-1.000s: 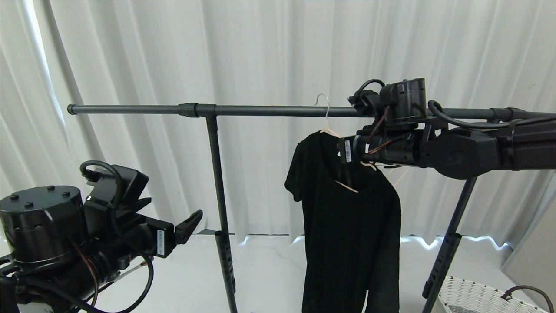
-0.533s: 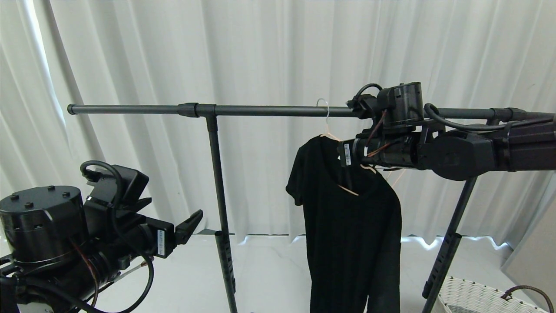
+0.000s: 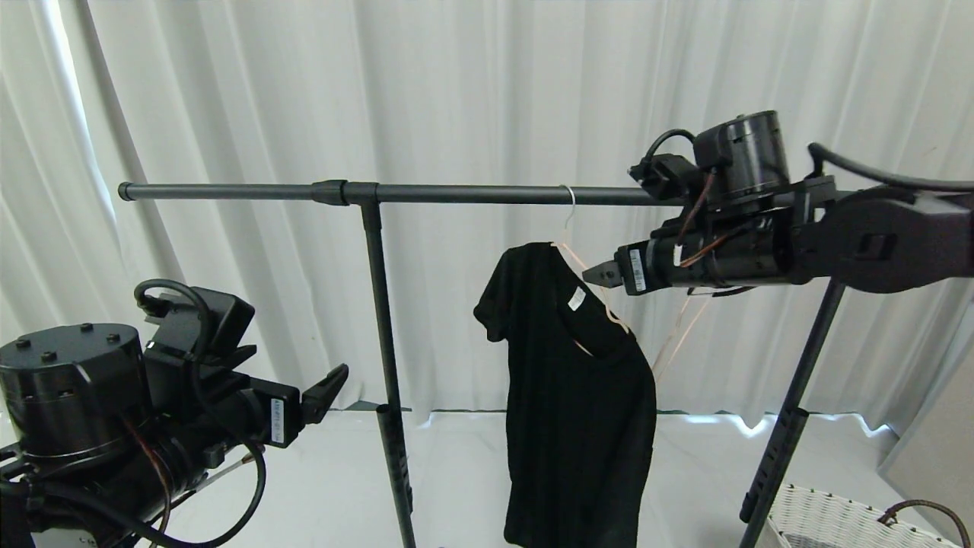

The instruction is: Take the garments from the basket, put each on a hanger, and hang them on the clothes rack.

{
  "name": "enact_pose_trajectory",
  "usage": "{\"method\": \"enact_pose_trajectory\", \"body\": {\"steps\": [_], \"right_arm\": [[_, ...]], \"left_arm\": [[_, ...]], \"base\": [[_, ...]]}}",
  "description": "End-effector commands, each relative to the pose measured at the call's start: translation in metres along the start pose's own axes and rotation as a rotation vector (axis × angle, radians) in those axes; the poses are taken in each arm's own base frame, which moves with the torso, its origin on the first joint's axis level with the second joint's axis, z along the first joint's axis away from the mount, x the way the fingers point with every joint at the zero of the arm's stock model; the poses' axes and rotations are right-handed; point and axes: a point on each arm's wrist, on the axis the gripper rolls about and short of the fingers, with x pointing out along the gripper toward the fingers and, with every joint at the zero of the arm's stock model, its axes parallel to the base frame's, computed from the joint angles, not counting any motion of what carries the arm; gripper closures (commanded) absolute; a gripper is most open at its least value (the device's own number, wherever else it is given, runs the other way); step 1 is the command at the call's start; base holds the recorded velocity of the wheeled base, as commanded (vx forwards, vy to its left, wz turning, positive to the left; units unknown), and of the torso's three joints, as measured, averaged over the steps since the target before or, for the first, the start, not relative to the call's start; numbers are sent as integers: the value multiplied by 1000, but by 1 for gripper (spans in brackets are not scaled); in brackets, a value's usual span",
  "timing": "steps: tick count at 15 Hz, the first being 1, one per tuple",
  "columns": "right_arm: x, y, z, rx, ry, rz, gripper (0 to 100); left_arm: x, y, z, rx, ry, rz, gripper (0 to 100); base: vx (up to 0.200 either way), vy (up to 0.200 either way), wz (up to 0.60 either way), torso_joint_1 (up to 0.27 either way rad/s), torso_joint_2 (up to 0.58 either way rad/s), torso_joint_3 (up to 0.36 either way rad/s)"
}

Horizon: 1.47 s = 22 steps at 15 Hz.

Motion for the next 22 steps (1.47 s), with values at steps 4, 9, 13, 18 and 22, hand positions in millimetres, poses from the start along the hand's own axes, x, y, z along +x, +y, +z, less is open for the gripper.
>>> {"method": "enact_pose_trajectory", "body": {"steps": [4,9,13,18,22], "right_arm": [[-144,-47,-3,-139,54,-243,0],[-182,-87,-64,-220,132,-428,0],[-190,-101,-88,-197,111,-530,0],[-196,-110,-97,-169,130,-590,0],[-197,-111,-98,-165,131,-594,0]], "left_arm": [[1,7,-1,-11,5,42,0],[-5,24,-1,-41,0,158,0],[-7,42,8,-59,-33,247,0],[-7,47,6,-65,-27,272,0],[-6,46,5,-64,-19,269,0]], "base": [[0,0,0,0,0,0],[-200,0,0,3,2,2],[-200,0,0,0,0,2],[-200,0,0,1,0,2],[-200,0,0,0,-2,1]]}}
